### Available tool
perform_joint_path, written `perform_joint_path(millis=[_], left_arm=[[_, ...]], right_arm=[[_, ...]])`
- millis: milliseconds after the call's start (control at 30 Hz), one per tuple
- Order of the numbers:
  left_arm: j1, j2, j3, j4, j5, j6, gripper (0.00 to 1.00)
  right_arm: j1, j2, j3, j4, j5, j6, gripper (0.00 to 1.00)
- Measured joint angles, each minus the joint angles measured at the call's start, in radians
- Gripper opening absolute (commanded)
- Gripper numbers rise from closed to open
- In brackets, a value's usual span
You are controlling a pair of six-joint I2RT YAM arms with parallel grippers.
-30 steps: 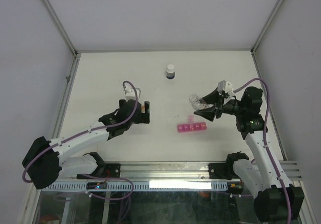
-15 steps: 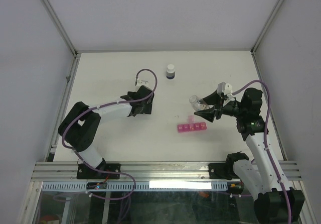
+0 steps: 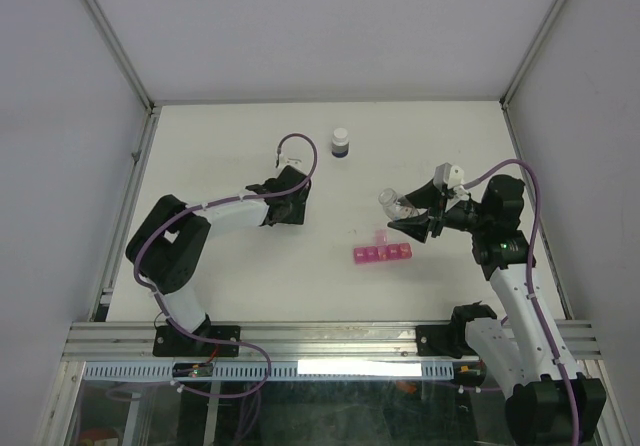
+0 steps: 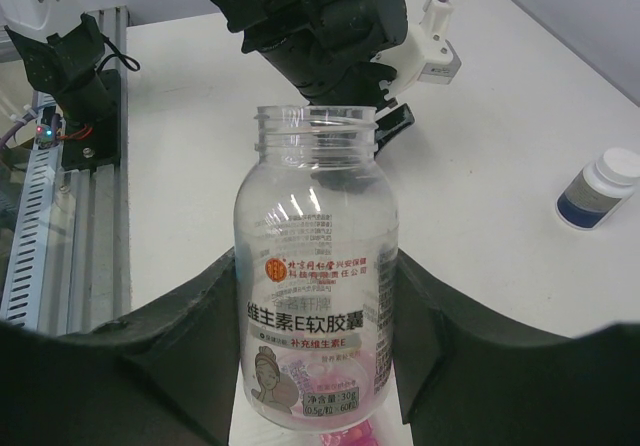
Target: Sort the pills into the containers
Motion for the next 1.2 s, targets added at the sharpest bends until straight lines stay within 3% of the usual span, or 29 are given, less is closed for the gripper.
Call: perform_joint_path(millis=[233,633,833,1033,1200], left_arm=[[0.000,0.000,-0.003,0.003,0.024,-0.010,0.53],[0.000,-0.016,-0.016,0.011,0.044,-0.013,0.18],[0.000,-0.170,-0.091,0.038,0.129,-0.014,0.14],[0.000,-0.500,-0.274,0.320,0.414,-0.056,0.14],[0.000,-0.597,-0.446,0.702,0.691,-0.203,0.13]], right_arm=[[-0.003,0.000,0.000,0.000,0.000,0.002,0.00],[-0.007,0.000,0.000,0.001,-0.003,0.003,0.00],[-0.007,0.015,0.000,-0.023,-0.023,-0.031,0.00],[-0.005,0.080,0.040,-0.191,-0.020,-0.201,0.00],[0.019,0.111,0.119,-0.344,0.021,-0.311,0.00]])
